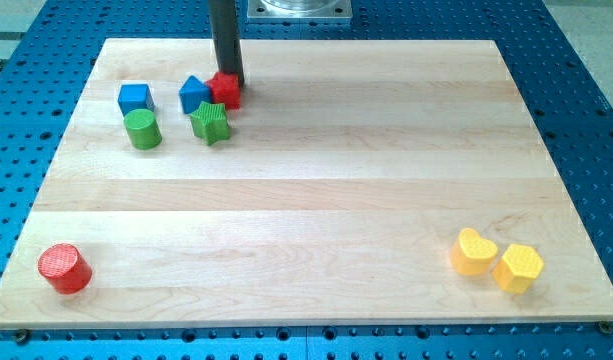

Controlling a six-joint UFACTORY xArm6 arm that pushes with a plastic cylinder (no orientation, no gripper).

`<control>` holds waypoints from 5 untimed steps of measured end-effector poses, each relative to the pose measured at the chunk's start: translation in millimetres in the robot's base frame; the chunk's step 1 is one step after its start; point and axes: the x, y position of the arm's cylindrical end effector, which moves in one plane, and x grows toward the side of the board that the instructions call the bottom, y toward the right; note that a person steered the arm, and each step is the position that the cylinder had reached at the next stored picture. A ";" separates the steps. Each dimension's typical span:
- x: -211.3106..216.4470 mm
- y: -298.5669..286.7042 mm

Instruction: Separate the red star and green star

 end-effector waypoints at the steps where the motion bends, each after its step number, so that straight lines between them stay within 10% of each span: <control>1: -13.0 16.0; 5: 144.3 13.6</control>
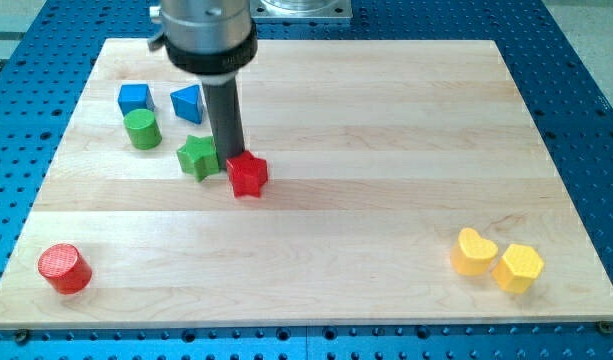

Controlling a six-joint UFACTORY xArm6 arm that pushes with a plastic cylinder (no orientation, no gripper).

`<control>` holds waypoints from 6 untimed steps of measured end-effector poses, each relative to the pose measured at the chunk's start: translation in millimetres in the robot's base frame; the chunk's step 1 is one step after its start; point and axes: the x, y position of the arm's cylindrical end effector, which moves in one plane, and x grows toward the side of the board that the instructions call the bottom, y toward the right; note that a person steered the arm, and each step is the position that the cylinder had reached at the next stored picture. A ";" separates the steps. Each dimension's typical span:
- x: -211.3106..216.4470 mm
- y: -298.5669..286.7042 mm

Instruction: Separate the red star and green star

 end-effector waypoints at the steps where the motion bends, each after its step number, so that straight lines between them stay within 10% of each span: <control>1: 19.4 46.3; 2: 32.1 107.4; 6: 109.5 43.8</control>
